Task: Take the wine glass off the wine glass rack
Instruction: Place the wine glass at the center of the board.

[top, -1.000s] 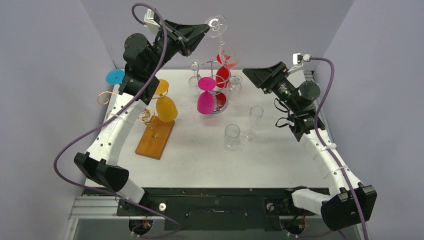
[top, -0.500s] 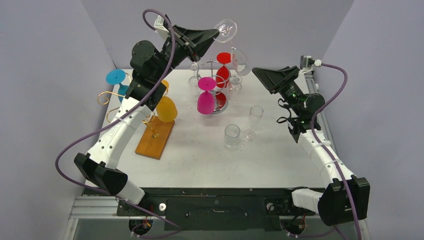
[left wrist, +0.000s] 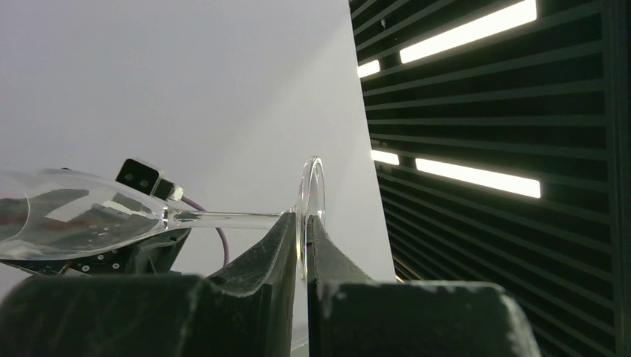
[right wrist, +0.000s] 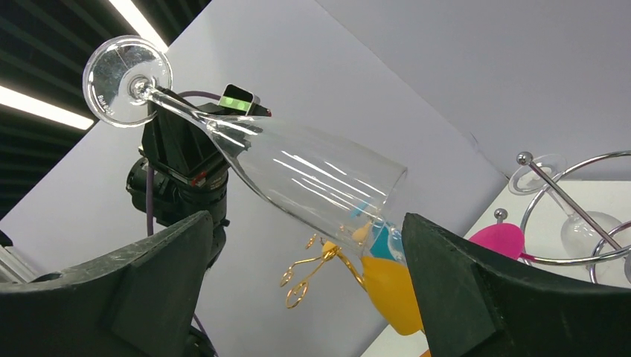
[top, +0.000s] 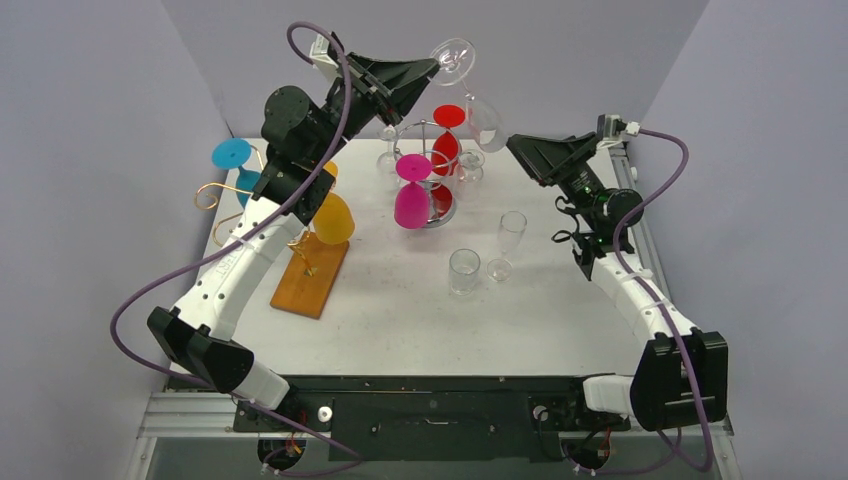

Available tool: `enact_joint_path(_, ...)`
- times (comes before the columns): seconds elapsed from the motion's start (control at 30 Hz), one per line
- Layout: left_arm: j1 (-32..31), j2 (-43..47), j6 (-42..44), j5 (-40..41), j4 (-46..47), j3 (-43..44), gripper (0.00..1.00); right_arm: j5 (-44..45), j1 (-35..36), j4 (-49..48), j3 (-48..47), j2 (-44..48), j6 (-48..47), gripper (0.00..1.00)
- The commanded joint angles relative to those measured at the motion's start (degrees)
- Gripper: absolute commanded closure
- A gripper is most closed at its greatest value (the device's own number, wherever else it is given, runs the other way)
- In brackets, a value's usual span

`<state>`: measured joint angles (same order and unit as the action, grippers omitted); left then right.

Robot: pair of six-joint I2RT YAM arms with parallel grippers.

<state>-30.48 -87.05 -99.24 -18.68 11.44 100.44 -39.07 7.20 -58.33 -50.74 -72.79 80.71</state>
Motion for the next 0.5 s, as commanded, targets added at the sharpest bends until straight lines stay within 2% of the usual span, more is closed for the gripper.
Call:
enact_joint_path(0.0,-0.52,1.91,-1.01,0.09,6.02,1.05,1.0,-0.67,0.24,-9.7,-0.5,-1.49,3.16,0.07)
enact_joint_path(0.47,-0.85,1.69,-5.1,-0.78,11.84,-3.15,1.0,-0.78,2.47,-28.34,-3.91,-8.02,17.38,0.11)
